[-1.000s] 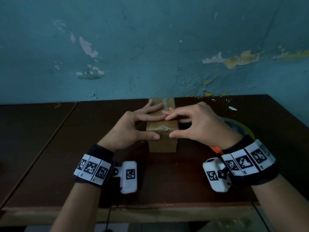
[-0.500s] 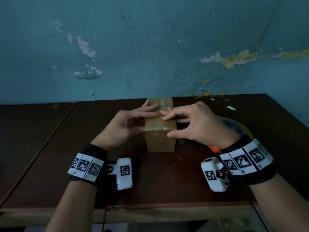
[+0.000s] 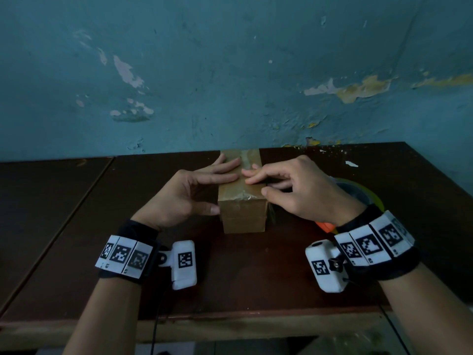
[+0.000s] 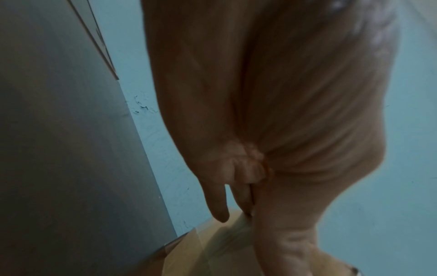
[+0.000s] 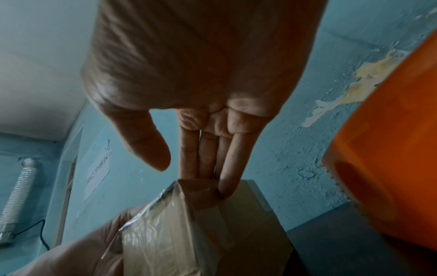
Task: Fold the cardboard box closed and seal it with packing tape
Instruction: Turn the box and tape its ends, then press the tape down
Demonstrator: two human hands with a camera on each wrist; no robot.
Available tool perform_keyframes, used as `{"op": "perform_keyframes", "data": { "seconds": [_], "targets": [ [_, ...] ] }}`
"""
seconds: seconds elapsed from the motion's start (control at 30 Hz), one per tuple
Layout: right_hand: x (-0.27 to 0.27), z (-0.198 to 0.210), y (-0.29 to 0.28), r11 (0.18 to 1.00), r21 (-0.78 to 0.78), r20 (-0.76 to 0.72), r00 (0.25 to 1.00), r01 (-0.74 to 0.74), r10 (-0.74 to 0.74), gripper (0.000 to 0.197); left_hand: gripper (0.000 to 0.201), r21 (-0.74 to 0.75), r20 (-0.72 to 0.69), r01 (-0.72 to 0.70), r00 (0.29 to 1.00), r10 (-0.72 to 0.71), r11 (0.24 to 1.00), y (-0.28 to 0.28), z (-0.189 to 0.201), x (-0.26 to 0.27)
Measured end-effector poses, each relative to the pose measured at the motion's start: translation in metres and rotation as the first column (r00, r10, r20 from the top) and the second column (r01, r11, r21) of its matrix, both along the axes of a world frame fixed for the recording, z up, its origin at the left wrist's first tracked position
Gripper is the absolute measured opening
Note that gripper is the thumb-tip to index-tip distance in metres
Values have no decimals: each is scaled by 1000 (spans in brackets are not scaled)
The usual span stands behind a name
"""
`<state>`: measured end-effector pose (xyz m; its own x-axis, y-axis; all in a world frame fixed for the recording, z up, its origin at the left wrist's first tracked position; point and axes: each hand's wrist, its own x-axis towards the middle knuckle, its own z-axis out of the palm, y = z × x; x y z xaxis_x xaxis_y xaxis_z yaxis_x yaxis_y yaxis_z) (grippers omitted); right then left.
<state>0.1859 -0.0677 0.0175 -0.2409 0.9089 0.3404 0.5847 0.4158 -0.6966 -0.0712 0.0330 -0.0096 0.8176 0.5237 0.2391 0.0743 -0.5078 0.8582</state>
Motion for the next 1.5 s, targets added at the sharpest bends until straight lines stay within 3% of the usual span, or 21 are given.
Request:
{"op": "perform_keyframes", "data": {
  "seconds": [0.67, 0.8, 0.93, 1.13, 1.5],
  "targets": [
    [3, 1, 1, 998, -59, -5, 1000, -14, 14, 42, 79, 125, -29, -136, 990, 140, 983, -10, 2, 16],
    [5, 0, 2, 998, -58, 15, 1000, -25, 26, 56, 82, 153, -23, -146, 988, 152, 977, -11, 1, 18],
    [8, 1, 2, 984, -162, -30, 997, -78, 74, 76, 81, 157, -15, -145, 989, 150, 977, -10, 0, 18],
    [10, -2, 6, 975, -211, -57, 996, -74, 64, 64, 79, 128, -23, -152, 988, 156, 980, -8, 0, 17],
    [8, -8, 8, 993, -112, -30, 999, -47, 44, 62, 75, 134, -3, -174, 984, 176, 975, -7, -1, 18]
  ]
}}
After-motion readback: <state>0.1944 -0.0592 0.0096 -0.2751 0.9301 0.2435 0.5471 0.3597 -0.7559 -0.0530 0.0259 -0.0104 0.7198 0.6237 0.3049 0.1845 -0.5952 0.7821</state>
